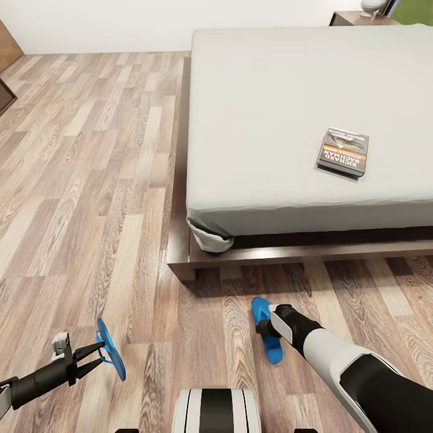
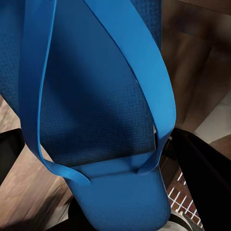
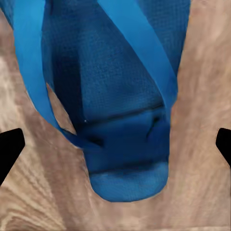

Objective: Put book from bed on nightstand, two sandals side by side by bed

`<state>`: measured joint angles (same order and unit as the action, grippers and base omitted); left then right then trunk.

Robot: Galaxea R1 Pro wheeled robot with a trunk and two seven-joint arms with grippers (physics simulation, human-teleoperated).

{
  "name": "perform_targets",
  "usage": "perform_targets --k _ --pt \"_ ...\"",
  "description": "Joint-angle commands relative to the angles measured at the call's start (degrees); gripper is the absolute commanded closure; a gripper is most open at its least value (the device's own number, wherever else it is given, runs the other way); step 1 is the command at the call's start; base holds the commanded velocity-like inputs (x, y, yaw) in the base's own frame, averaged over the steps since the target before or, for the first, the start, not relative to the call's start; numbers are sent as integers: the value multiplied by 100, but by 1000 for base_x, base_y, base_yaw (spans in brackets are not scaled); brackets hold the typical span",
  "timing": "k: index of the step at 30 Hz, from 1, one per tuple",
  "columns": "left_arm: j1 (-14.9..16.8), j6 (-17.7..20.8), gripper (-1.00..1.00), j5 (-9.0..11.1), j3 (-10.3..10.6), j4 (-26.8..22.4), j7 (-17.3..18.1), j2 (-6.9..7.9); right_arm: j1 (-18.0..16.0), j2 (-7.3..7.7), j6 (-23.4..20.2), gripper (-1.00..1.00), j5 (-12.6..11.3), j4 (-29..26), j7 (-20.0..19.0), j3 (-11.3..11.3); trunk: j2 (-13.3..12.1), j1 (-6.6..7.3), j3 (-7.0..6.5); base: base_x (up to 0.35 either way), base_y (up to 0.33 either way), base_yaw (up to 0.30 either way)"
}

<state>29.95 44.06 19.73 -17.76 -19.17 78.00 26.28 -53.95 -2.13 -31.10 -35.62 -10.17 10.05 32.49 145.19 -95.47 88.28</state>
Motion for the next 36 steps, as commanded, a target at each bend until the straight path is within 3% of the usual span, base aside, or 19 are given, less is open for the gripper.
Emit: perform_targets --k 1,26,36 --pt "2 59 100 4 -8 1 14 0 -1 2 -23 -100 -61 -11 44 37 1 1 3 0 0 0" --pt "2 43 100 4 -8 14 -49 -17 -1 18 -63 -100 -68 -11 32 -5 1 1 3 0 0 0" --pt "2 41 100 4 -8 18 -56 -27 -10 69 -63 -100 -172 -11 16 -7 1 1 3 0 -155 0"
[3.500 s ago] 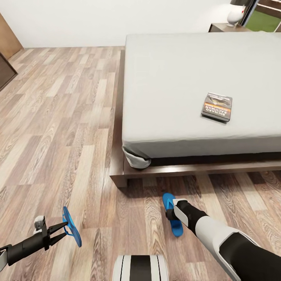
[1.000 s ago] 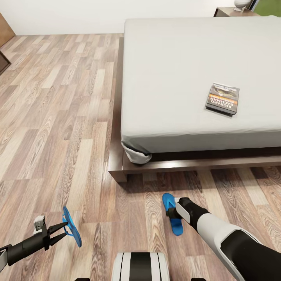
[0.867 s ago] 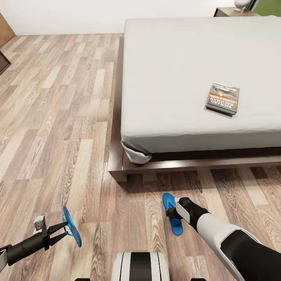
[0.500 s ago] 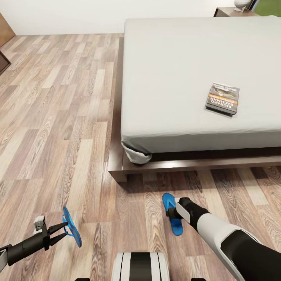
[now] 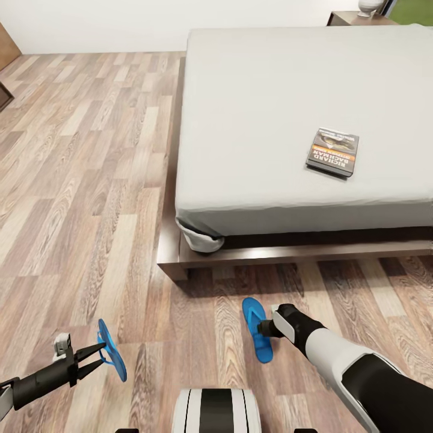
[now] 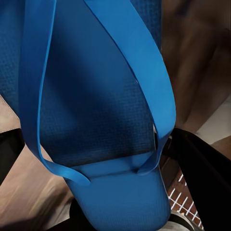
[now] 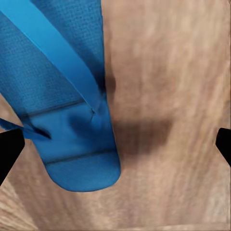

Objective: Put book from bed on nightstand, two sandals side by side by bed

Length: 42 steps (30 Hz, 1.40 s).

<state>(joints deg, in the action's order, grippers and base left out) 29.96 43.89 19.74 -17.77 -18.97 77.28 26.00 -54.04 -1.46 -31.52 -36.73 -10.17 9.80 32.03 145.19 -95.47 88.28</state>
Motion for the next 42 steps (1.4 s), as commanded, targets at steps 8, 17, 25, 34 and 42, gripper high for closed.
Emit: perform_targets --k 8,17,25,34,42 --pt "1 58 100 -8 -7 -1 15 1 -1 19 -17 -100 -70 -11 40 32 1 1 3 0 -184 0" --pt "1 58 100 4 -7 -1 15 1 -1 14 28 -100 -71 -11 43 25 1 1 3 0 -164 0" --pt "1 58 100 4 -7 -1 15 1 -1 14 36 -100 -71 -11 48 6 1 1 3 0 -153 0" --pt "1 58 100 4 -7 -1 15 7 -1 12 56 -100 -71 -11 50 -15 1 1 3 0 -147 0" --pt "1 58 100 4 -7 -1 6 3 -1 -2 96 -100 -71 -11 49 -56 1 1 3 0 -140 0"
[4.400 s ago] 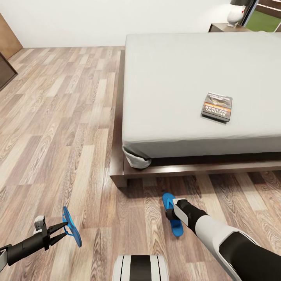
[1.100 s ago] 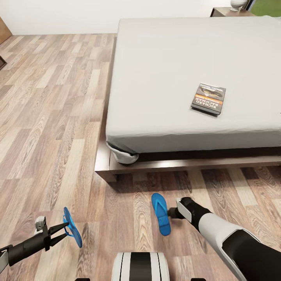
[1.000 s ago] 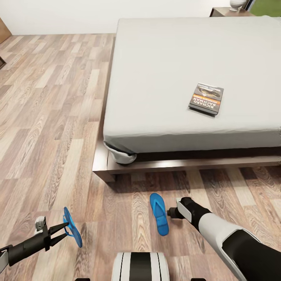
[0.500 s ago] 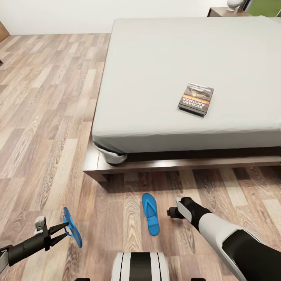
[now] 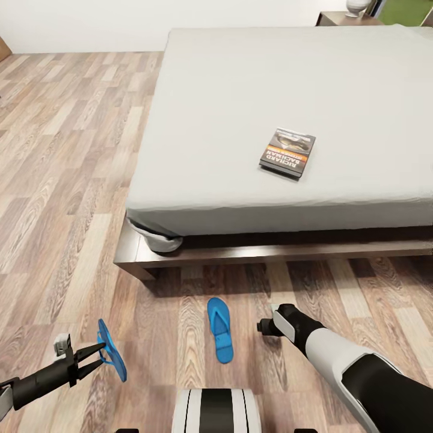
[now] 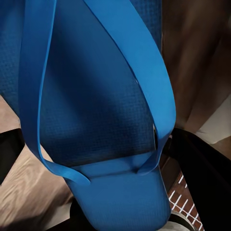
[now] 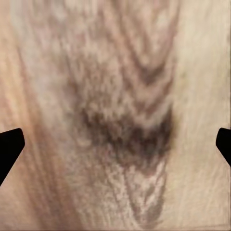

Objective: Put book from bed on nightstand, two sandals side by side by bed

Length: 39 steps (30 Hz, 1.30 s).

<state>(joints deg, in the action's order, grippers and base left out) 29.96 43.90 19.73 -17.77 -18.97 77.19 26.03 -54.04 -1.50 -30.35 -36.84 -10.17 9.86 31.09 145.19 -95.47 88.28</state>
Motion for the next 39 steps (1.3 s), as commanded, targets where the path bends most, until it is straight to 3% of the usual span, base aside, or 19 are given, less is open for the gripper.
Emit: perform_targets --k 1,16,31,39 --pt "1 58 100 5 -7 -1 15 0 -1 1 -22 -100 -60 -11 42 39 1 1 3 0 -138 0" --pt "1 58 100 -5 -7 7 10 12 -1 0 -13 -100 -60 -11 32 35 1 1 3 0 -124 0" --pt "1 57 100 -13 -8 16 8 18 -1 29 37 -100 -60 -18 -6 38 1 1 3 0 -8 0" --pt "1 57 100 -13 -7 16 0 17 4 56 252 -100 -68 -378 -86 44 1 1 3 0 0 0"
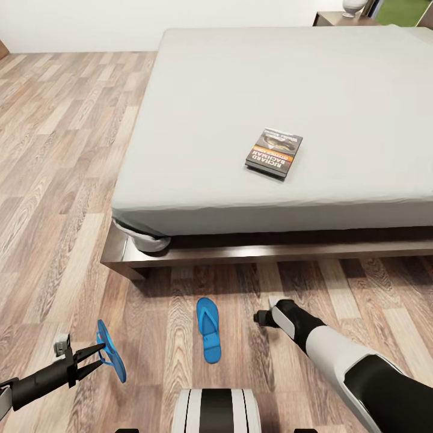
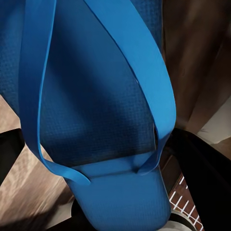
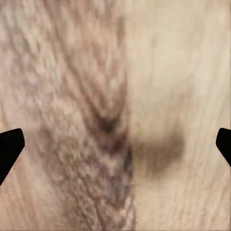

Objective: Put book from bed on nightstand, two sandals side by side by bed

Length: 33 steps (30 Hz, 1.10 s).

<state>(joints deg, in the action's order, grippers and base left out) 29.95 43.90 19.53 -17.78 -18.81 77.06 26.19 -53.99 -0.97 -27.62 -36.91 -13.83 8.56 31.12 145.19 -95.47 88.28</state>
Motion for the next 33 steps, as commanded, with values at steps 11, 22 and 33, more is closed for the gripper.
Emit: perform_targets --k 11,22,33 --pt "2 58 100 7 -7 11 11 8 9 212 4 -100 -481 -359 -523 57 1 1 3 0 0 0" --pt "2 58 100 7 -7 18 11 9 37 1107 -17 -100 -917 -334 -3048 78 1 1 3 0 0 0" --pt "2 50 100 7 -8 18 13 20 307 1748 9 -100 -1890 1223 -7172 74 1 1 3 0 0 0"
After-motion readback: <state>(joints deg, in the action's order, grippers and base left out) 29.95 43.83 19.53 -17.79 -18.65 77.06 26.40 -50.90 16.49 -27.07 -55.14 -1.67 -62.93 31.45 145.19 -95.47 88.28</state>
